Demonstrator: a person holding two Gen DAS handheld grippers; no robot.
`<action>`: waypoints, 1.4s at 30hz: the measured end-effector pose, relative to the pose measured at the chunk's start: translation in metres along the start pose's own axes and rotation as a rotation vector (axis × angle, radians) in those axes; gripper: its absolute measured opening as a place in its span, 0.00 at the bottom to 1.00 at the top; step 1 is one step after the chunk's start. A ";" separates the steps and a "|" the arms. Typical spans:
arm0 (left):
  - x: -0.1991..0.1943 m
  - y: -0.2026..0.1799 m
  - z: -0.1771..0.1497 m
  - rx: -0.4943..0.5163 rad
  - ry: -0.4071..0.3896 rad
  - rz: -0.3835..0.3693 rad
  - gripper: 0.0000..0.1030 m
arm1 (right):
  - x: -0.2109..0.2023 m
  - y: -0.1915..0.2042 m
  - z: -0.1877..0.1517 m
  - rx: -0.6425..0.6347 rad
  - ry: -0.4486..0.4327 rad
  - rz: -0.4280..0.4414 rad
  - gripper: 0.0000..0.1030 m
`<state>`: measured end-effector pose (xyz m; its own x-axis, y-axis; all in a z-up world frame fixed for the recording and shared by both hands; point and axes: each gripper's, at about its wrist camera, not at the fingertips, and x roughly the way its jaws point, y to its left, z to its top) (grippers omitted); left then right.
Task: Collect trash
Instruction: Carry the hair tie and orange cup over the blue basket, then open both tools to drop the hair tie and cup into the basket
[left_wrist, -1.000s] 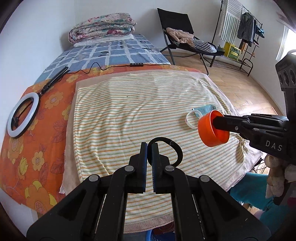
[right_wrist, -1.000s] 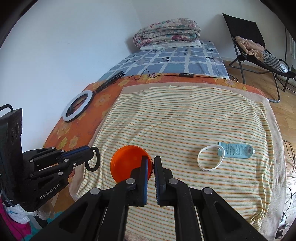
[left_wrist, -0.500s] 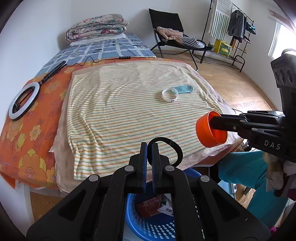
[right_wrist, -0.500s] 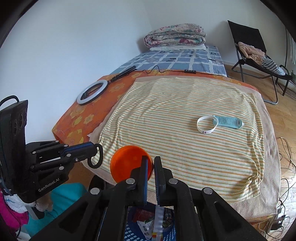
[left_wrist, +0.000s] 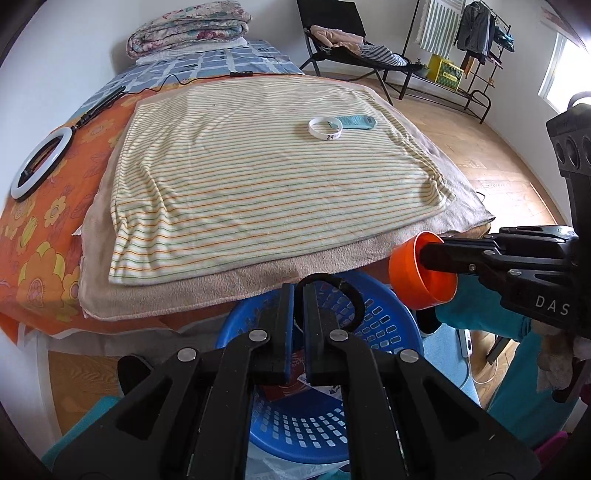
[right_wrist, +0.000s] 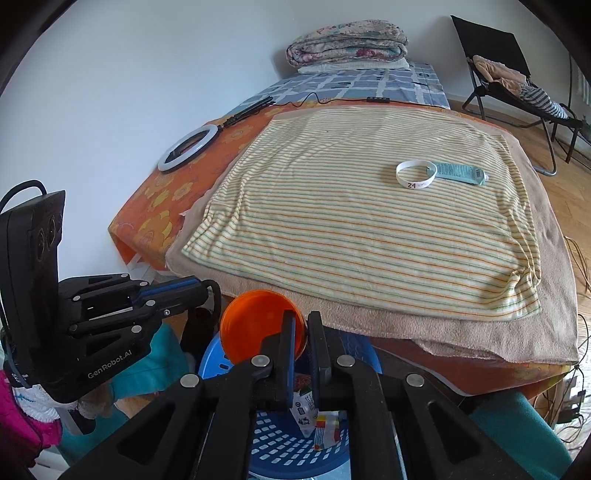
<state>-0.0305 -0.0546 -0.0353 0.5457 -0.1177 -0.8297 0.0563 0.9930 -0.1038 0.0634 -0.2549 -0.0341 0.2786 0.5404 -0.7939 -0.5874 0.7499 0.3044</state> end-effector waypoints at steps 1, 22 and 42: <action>0.003 -0.001 -0.004 -0.002 0.012 -0.001 0.02 | 0.003 -0.001 -0.005 0.010 0.012 0.002 0.04; 0.040 0.001 -0.038 -0.058 0.132 0.004 0.02 | 0.040 -0.008 -0.051 0.039 0.143 -0.021 0.11; 0.043 0.012 -0.039 -0.104 0.151 0.069 0.65 | 0.045 -0.014 -0.049 0.061 0.149 -0.087 0.77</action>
<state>-0.0390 -0.0484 -0.0940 0.4134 -0.0577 -0.9087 -0.0675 0.9933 -0.0938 0.0469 -0.2596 -0.1002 0.2081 0.4132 -0.8865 -0.5174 0.8157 0.2587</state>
